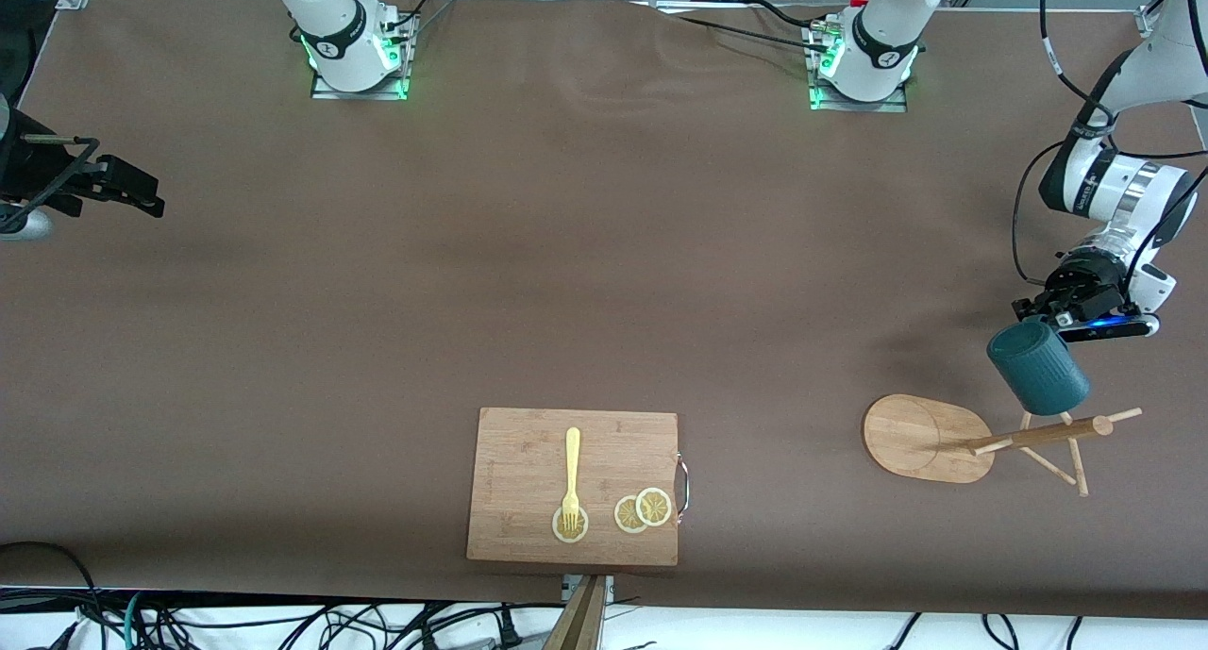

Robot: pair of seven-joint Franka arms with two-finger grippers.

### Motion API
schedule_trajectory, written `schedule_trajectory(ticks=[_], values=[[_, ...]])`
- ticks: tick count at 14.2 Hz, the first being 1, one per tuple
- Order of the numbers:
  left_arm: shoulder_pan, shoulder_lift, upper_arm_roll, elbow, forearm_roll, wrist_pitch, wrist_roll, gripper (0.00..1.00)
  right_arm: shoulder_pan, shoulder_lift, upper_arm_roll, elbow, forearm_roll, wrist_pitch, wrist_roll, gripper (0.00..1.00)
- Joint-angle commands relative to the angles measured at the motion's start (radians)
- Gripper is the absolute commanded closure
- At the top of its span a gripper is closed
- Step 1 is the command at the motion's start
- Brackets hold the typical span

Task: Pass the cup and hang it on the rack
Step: 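Lower the mug onto a rack peg with the left gripper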

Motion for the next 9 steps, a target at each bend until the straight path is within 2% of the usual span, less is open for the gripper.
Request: schedule_trajectory(ticks=[1, 9], values=[[0.006, 0.054, -0.006, 0.066, -0.025, -0.011, -0.014, 1.00, 0.001, -0.006, 0.021, 0.015, 0.013, -0.030, -0.008, 0.00], [0.006, 0.089, -0.002, 0.084, -0.044, -0.006, -0.014, 1.00, 0.001, -0.006, 0.024, 0.015, 0.013, -0.038, -0.010, 0.00]])
